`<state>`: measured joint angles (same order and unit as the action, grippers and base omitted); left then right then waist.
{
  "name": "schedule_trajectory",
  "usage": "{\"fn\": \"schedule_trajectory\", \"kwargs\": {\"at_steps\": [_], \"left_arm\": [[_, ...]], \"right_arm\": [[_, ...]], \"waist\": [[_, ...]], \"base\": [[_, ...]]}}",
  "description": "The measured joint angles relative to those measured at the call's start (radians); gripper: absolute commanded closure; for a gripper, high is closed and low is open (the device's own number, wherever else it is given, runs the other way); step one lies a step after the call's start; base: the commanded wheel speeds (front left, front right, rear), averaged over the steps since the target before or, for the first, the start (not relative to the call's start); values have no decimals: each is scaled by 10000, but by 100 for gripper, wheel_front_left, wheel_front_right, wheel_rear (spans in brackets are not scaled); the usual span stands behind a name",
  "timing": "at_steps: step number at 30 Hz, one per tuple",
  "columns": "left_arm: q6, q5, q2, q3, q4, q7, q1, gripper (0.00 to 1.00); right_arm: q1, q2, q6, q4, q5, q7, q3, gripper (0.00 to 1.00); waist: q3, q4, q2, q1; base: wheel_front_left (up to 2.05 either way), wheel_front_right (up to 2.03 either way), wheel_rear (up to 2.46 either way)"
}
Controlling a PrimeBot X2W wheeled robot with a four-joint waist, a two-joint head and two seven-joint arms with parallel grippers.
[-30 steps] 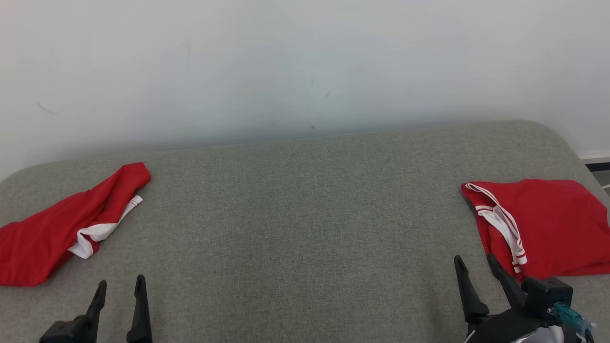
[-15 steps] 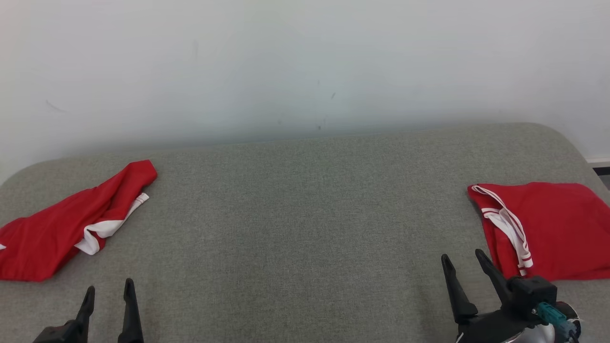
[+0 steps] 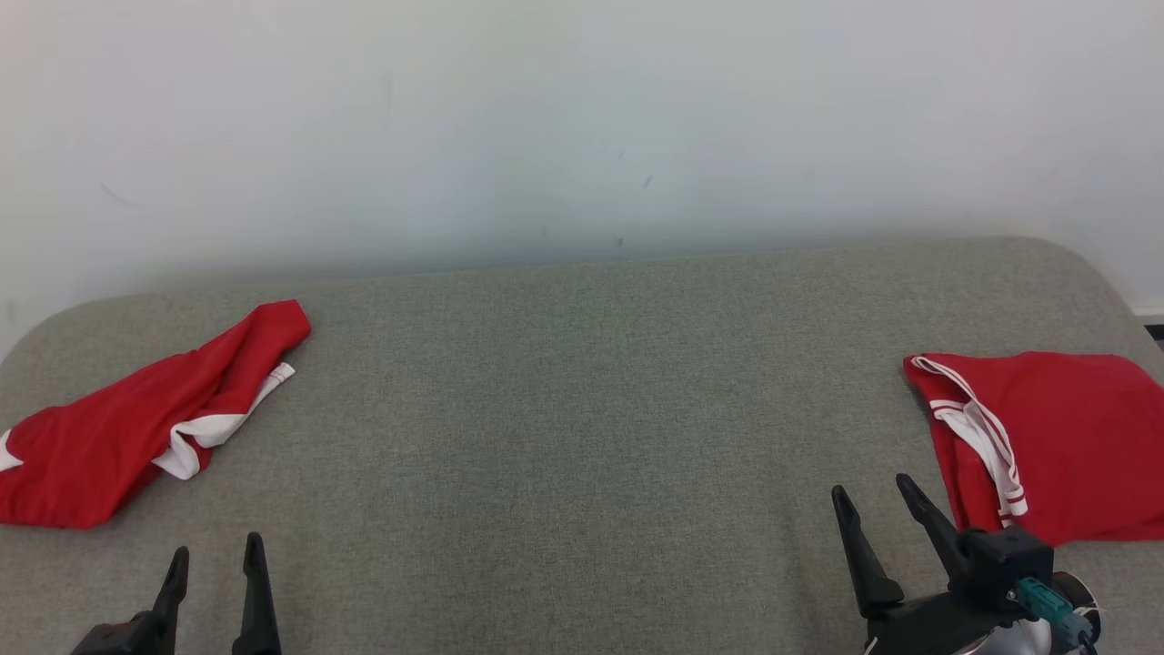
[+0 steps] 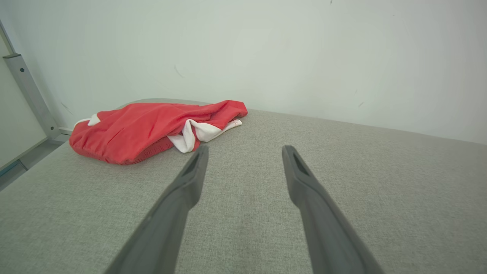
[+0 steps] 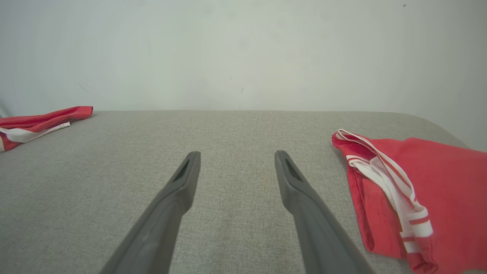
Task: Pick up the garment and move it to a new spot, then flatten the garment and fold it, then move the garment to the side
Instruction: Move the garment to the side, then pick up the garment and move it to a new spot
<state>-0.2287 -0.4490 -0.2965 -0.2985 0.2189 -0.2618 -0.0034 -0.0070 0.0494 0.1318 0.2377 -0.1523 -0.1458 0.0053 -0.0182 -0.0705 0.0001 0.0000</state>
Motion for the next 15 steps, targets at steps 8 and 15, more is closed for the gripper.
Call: {"fn": "schedule_trajectory", "kwargs": {"at_steps": [8, 15], "left_arm": [[96, 86, -21, -238, 2, 33, -33, 0], [153, 178, -82, -445, 2, 96, -98, 0]], "right_arm": [[15, 0, 0, 56, -6, 61, -121, 0], [81, 0, 0, 67, -13, 148, -119, 0]], "waist": [[-20, 64, -1, 0], [-44, 182, 0, 0]], "base": [[0, 0, 0], [0, 0, 0]]}}
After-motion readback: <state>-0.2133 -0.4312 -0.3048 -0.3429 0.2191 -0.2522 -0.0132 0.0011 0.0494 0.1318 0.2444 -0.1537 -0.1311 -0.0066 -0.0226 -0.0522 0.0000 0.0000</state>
